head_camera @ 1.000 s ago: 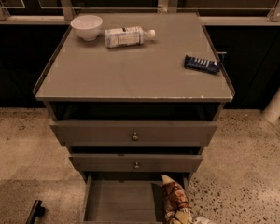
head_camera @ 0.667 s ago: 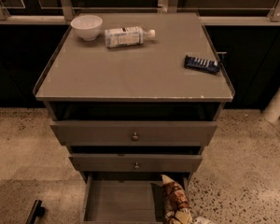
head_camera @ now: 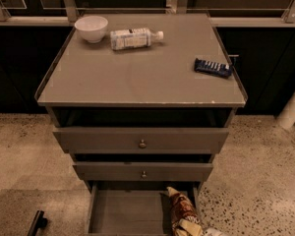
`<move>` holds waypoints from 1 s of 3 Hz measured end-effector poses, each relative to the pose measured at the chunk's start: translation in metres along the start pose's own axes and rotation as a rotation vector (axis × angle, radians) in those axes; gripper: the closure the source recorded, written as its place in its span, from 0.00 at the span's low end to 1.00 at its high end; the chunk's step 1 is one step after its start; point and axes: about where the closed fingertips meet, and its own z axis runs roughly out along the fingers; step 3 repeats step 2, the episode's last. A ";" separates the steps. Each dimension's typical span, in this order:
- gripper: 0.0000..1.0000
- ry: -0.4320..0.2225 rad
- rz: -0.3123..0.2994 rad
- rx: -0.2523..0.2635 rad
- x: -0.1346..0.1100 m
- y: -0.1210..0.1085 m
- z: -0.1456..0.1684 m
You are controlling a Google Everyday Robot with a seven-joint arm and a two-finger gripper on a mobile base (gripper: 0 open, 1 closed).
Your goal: Place brown chip bag into bottom drawer
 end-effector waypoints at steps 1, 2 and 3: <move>0.00 0.000 0.000 0.000 0.000 0.000 0.000; 0.00 0.000 0.000 0.000 0.000 0.000 0.000; 0.00 0.000 0.000 0.000 0.000 0.000 0.000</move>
Offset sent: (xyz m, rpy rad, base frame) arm 0.0000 0.0000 0.0000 0.0000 0.0000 0.0000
